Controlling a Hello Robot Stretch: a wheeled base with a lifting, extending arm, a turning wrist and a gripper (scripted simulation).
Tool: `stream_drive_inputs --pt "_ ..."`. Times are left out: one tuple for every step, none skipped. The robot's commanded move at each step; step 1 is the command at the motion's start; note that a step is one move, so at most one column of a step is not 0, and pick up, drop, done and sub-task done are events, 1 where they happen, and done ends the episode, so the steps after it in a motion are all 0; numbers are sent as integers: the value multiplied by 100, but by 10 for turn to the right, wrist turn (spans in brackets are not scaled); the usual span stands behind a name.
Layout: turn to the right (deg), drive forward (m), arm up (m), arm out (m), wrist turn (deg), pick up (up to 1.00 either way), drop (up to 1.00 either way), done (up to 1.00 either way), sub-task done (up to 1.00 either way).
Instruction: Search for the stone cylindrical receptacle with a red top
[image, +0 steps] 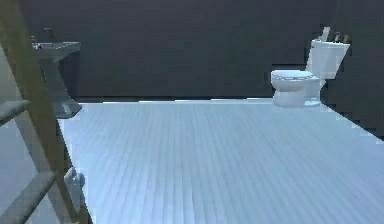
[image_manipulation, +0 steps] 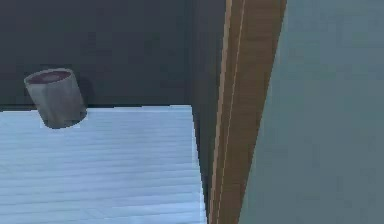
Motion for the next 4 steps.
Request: stream_drive_inputs --pt "450 0 0 0 0 0 0 0 0" --pt "0 15 0 0 0 0 0 0 0" --pt "270 0 0 0 0 0 0 0 0" --pt "0 100 0 0 0 0 0 0 0"
